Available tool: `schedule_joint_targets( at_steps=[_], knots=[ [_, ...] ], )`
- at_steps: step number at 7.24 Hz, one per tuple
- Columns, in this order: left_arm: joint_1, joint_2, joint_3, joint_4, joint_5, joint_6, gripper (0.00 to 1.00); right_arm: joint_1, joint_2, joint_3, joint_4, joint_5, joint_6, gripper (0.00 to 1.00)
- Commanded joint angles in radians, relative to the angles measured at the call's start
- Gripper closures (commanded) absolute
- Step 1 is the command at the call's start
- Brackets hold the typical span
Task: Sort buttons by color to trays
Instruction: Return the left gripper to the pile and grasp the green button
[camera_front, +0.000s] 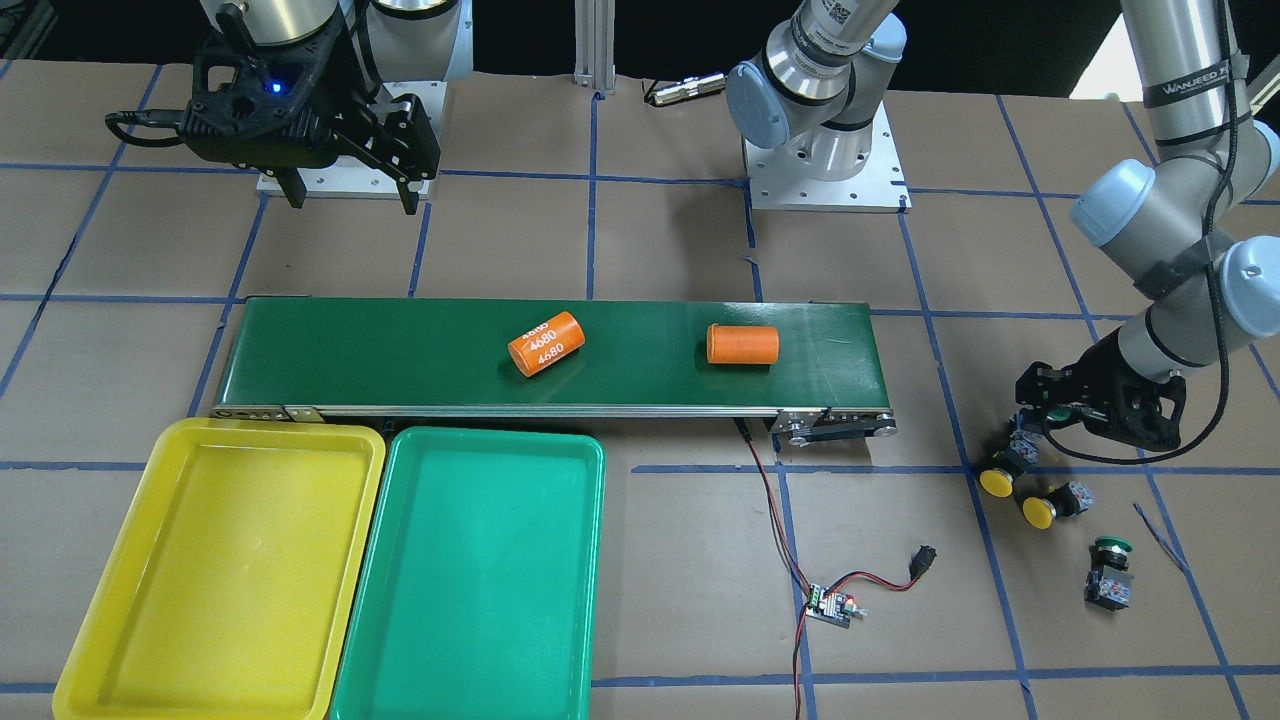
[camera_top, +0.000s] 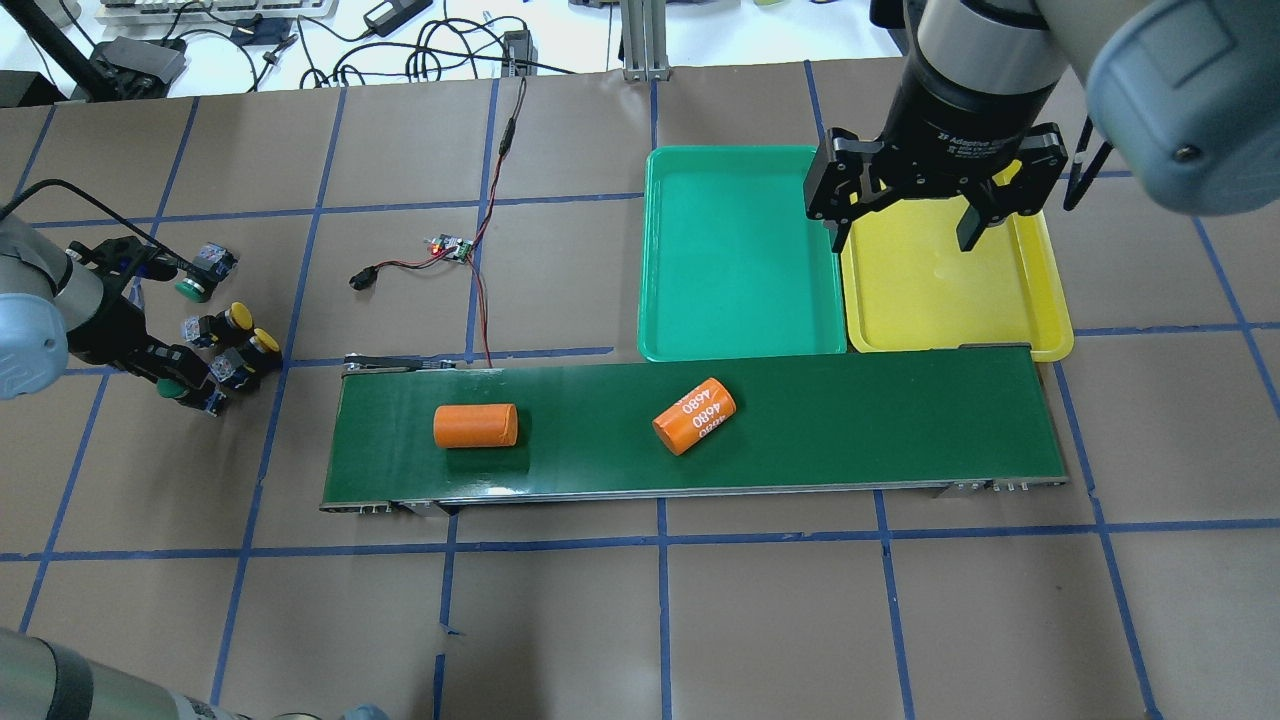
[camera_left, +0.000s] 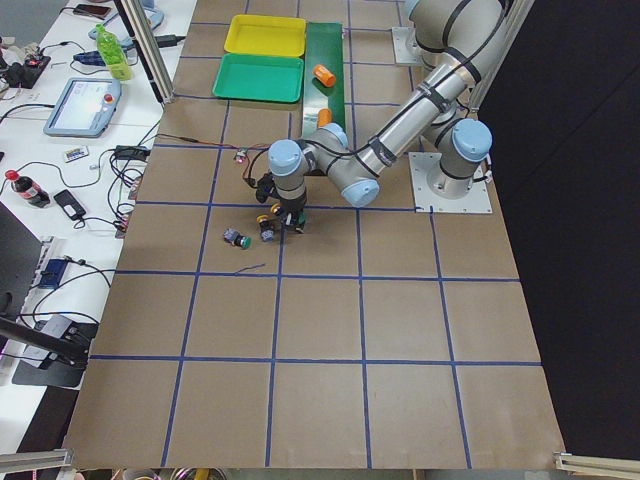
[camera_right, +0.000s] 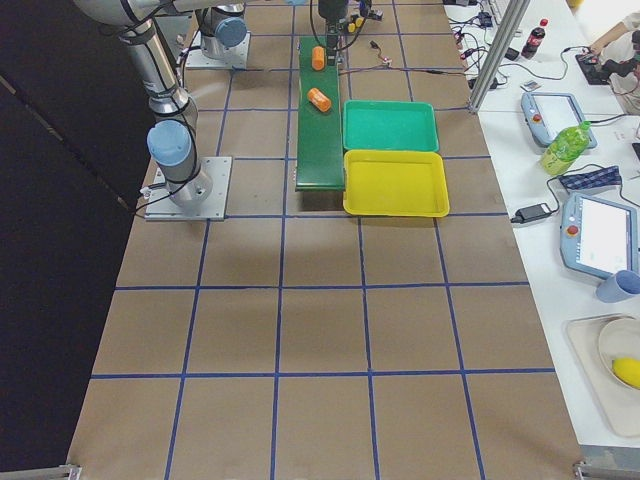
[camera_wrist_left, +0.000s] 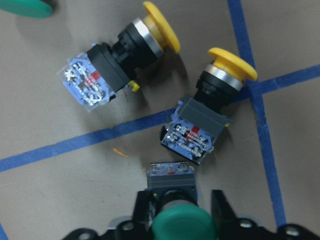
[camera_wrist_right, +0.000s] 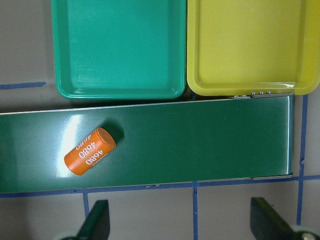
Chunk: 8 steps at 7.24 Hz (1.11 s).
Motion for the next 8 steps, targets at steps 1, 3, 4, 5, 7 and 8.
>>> schedule_joint_targets(
  at_steps=[1, 3, 4, 5, 7, 8],
  knots=[
    [-0.028, 0.045, 0.042, -0.061, 0.003, -0.070, 1.00, 0.000, 0.000, 0.000, 0.000, 0.000, 0.000, 0.00],
    [-0.141, 0.121, 0.055, -0.160, -0.005, -0.248, 1.00, 0.000, 0.000, 0.000, 0.000, 0.000, 0.000, 0.00],
    [-0.207, 0.166, 0.053, -0.209, -0.008, -0.360, 1.00, 0.000, 0.000, 0.000, 0.000, 0.000, 0.000, 0.00],
    [-0.262, 0.204, 0.044, -0.243, -0.010, -0.441, 1.00, 0.002, 0.000, 0.000, 0.000, 0.000, 0.000, 0.00],
    [-0.382, 0.246, -0.006, -0.253, -0.013, -0.621, 1.00, 0.000, 0.000, 0.000, 0.000, 0.000, -0.001, 0.00],
    [-0.419, 0.247, -0.034, -0.241, -0.010, -0.664, 1.00, 0.000, 0.000, 0.000, 0.000, 0.000, 0.000, 0.00]
  ],
)
